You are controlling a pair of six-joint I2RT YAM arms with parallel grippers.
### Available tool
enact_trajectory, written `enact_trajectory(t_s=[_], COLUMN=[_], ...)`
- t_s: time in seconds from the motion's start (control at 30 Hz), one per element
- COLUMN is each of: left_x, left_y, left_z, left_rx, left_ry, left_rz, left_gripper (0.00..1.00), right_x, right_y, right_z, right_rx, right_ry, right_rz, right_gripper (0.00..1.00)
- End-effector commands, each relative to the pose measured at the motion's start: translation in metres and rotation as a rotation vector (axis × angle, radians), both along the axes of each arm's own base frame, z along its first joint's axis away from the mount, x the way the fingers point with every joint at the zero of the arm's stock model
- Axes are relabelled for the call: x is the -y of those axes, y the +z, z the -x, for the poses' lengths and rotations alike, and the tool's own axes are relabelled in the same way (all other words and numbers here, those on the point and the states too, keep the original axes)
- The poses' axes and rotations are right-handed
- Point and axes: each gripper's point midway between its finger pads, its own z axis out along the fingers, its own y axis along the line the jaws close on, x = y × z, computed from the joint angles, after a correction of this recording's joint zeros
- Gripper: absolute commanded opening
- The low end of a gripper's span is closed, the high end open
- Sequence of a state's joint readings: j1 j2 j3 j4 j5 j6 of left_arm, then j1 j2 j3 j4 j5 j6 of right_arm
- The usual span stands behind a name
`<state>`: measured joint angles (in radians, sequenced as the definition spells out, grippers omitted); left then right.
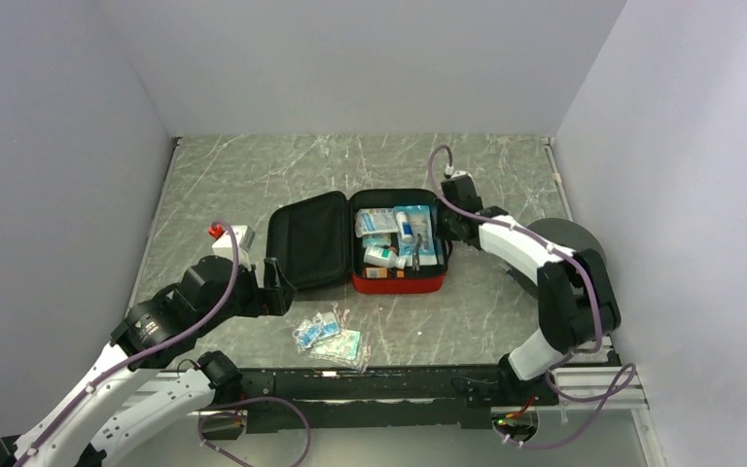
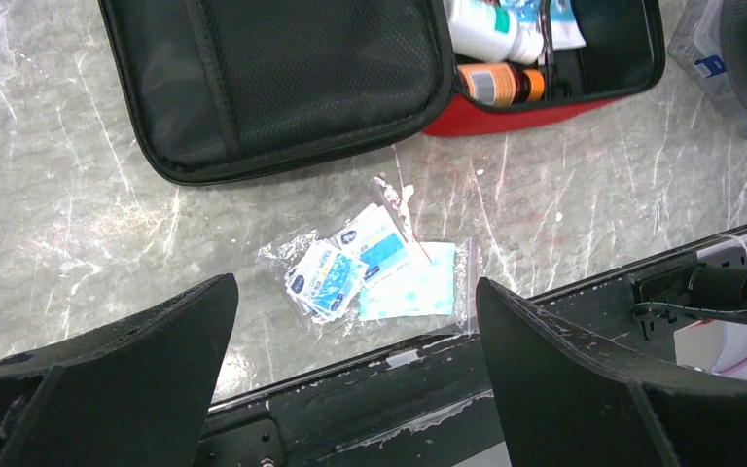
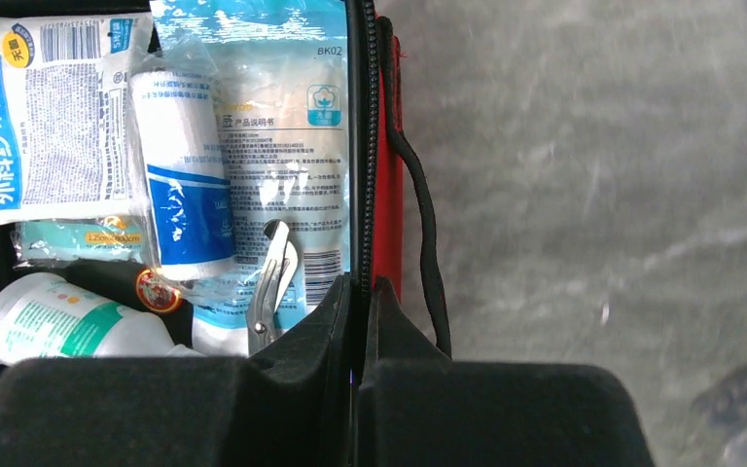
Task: Organize the medicine kit
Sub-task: Move the medicine box to the center of the board.
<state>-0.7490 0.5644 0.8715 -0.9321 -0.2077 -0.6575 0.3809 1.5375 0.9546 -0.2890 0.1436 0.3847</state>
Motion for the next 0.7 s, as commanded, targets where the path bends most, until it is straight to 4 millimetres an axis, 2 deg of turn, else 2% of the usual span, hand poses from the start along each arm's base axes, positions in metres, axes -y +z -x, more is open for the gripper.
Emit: enact_trajectory(t_s=[0.0, 0.1, 0.23, 0.27, 0.3, 0.37, 0.4, 0.57, 0.67], left_x=[-0.007, -0.011, -0.012, -0.011, -0.011, -0.009, -0.009, -0.005, -0.004], left_y=[0.002, 0.002, 0.001, 0.0, -0.003, -0.006, -0.007, -0.009, -0.009], left_z=[0.001, 0.005, 0.011, 0.012, 0.013, 0.014, 0.014, 0.015, 0.015], left_rx=[0.019, 0.023, 0.029, 0.028, 0.027, 0.028, 0.027, 0.033, 0.038], left_ry=[0.005, 0.005, -0.01, -0.017, -0.019, -0.029, -0.033, -0.057, -0.066], left_rz=[-0.021, -0.022, 0.0, 0.006, 0.009, 0.018, 0.018, 0.028, 0.026], left_gripper=[0.99, 0.99, 0.99, 0.99, 0.99, 0.99, 0.99, 0.98, 0.99], right_x=[-0.007, -0.003, -0.002, -0.001, 0.0, 0.006, 0.008, 0.016, 0.004], right_y=[0.024, 0.015, 0.008, 0.006, 0.007, 0.019, 0.029, 0.085, 0.113], right_z=[-0.055, -0.068, -0.083, -0.086, -0.09, -0.096, -0.098, -0.096, -0.082], right_rx=[0.13, 0.124, 0.122, 0.115, 0.109, 0.114, 0.129, 0.215, 0.251], right_ry=[0.146, 0.2, 0.267, 0.265, 0.259, 0.239, 0.227, 0.186, 0.217], right_rz=[-0.02, -0.076, -0.059, -0.049, -0.036, -0.009, 0.002, 0.019, -0.032], right_gripper=[0.0, 0.0, 0.02, 0.08, 0.2, 0.41, 0.47, 0.56, 0.58])
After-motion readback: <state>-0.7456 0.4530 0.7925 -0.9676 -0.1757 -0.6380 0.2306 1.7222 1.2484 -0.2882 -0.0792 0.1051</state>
